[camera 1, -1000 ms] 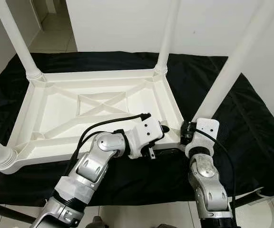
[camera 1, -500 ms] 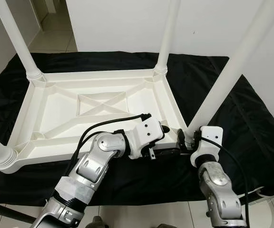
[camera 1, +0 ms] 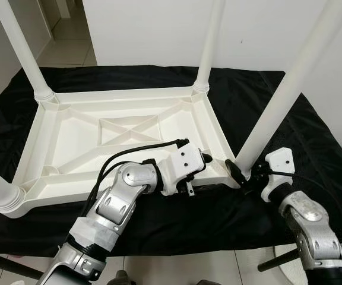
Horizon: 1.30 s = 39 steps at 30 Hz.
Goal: Building children table
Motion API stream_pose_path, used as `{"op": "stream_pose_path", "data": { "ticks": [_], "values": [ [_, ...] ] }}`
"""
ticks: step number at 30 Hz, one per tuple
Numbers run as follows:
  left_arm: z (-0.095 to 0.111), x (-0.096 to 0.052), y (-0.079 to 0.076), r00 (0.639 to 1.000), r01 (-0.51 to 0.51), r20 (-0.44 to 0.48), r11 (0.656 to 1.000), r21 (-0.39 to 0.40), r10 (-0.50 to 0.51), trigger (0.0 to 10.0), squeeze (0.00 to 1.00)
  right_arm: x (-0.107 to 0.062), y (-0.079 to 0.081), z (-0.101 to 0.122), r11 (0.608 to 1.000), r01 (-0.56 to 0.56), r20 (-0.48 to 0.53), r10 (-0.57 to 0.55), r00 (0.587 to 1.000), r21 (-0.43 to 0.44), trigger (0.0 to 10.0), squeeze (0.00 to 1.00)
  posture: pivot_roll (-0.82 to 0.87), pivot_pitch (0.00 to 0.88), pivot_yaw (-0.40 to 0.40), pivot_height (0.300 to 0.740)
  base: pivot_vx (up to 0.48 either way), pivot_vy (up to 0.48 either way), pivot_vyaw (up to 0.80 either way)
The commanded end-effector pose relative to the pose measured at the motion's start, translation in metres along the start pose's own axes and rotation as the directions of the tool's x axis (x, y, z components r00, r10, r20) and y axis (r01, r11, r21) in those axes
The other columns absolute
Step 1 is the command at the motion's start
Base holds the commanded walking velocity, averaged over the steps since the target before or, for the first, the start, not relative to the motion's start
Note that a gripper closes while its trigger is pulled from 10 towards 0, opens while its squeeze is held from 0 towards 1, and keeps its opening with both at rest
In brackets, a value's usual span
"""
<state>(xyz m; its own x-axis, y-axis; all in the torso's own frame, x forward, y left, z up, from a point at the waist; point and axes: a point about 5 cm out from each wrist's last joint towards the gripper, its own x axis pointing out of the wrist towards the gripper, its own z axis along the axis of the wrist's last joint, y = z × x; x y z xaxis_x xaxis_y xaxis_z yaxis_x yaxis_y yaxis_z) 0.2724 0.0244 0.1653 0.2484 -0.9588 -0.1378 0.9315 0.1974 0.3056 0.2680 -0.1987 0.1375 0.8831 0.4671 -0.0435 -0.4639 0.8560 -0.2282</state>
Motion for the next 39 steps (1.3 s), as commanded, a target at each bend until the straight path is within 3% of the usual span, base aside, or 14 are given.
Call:
{"op": "stream_pose_path", "data": {
  "ticks": [1, 2, 3, 4, 5, 11, 20, 22, 34, 36, 38, 39],
  "values": [
    [-0.001, 0.0, -0.001, 0.999, -0.035, 0.002, 0.999, -0.011, 0.035, 10.0, 0.0, 0.004, 0.002, -0.004, 0.998, -0.06, -0.014, 0.06, 0.998, 0.001, 5.5, 0.0, -0.04, 0.0, -0.005, 0.74, 0.0, 0.0, 0.0],
    [0.0, 0.001, -0.002, 0.999, -0.034, 0.004, 0.999, -0.012, 0.034, 10.0, 0.0, 0.006, 0.002, -0.006, 0.997, -0.079, -0.025, 0.078, 0.997, -0.006, 3.7, 0.0, -0.03, 0.0, -0.007, 0.74, 0.0, 0.0, 0.0],
    [0.0, 0.001, -0.002, 0.999, -0.034, 0.004, 0.999, -0.012, 0.034, 10.0, 0.0, 0.006, 0.002, -0.006, 0.997, -0.079, -0.025, 0.078, 0.997, -0.006, 3.7, 0.0, -0.03, 0.0, -0.007, 0.74, 0.0, 0.0, 0.0],
    [0.0, 0.001, -0.002, 0.999, -0.035, 0.005, 0.999, -0.012, 0.035, 10.0, 0.0, 0.008, 0.003, -0.008, 0.995, -0.098, -0.03, 0.097, 0.995, -0.016, 0.8, 0.0, -0.03, 0.0, -0.007, 0.74, 0.0, 0.0, 0.0],
    [0.0, 0.001, -0.002, 0.999, -0.036, 0.006, 0.999, -0.013, 0.036, 10.0, 0.0, 0.008, 0.003, -0.009, 0.994, -0.114, -0.034, 0.113, 0.993, -0.006, 0.0, 0.0, -0.03, 0.0, -0.013, 0.74, 0.0, 0.0, 0.0],
    [0.001, 0.002, -0.002, 0.999, -0.046, 0.01, 0.999, -0.016, 0.046, 10.0, 0.0, 0.007, 0.007, -0.016, 0.985, -0.172, -0.051, 0.173, 0.984, 0.024, 0.0, 0.0, -0.03, 0.0, -0.019, 0.74, 0.0, 0.0, 0.0],
    [0.001, 0.002, -0.002, 0.999, -0.05, 0.011, 0.999, -0.021, 0.05, 10.0, 0.0, 0.001, 0.005, -0.022, 0.988, -0.149, -0.055, 0.152, 0.987, 0.048, 0.0, 0.0, -0.04, 0.0, -0.019, 0.74, 0.0, 0.0, 0.0],
    [0.001, 0.003, -0.002, 0.999, -0.049, 0.011, 0.999, -0.024, 0.05, 10.0, 0.0, -0.001, 0.004, -0.024, 0.996, -0.047, -0.05, 0.051, 0.997, 0.078, 10.0, 0.0, -0.04, 0.0, -0.016, 0.74, 0.0, 0.0, 0.0],
    [0.0, 0.003, -0.004, 0.999, -0.043, 0.011, 0.999, -0.027, 0.044, 10.0, 0.0, 0.003, 0.008, -0.019, 0.978, 0.176, -0.045, -0.172, 0.984, 0.108, 10.0, 0.0, -0.05, 0.0, -0.014, 0.74, 0.0, 0.0, 0.0],
    [0.001, 0.003, -0.003, 0.999, -0.043, 0.012, 0.999, -0.027, 0.044, 10.0, 0.0, 0.007, 0.015, -0.015, 0.949, 0.288, -0.053, -0.283, 0.958, 0.13, 10.0, 0.0, -0.05, 0.0, -0.012, 0.74, 0.0, 0.0, 0.0],
    [0.001, 0.003, -0.003, 0.999, -0.043, 0.012, 0.999, -0.027, 0.044, 10.0, 0.0, 0.007, 0.015, -0.015, 0.949, 0.288, -0.053, -0.283, 0.958, 0.13, 10.0, 0.0, -0.05, 0.0, -0.012, 0.74, 0.0, 0.0, 0.0],
    [0.001, 0.004, -0.003, 0.999, -0.042, 0.011, 0.999, -0.025, 0.042, 10.0, 0.0, 0.01, 0.021, -0.011, 0.909, 0.384, -0.062, -0.379, 0.923, 0.163, 10.0, 0.0, -0.05, 0.0, -0.008, 0.74, 0.0, 0.0, 0.0]
  ]
}}
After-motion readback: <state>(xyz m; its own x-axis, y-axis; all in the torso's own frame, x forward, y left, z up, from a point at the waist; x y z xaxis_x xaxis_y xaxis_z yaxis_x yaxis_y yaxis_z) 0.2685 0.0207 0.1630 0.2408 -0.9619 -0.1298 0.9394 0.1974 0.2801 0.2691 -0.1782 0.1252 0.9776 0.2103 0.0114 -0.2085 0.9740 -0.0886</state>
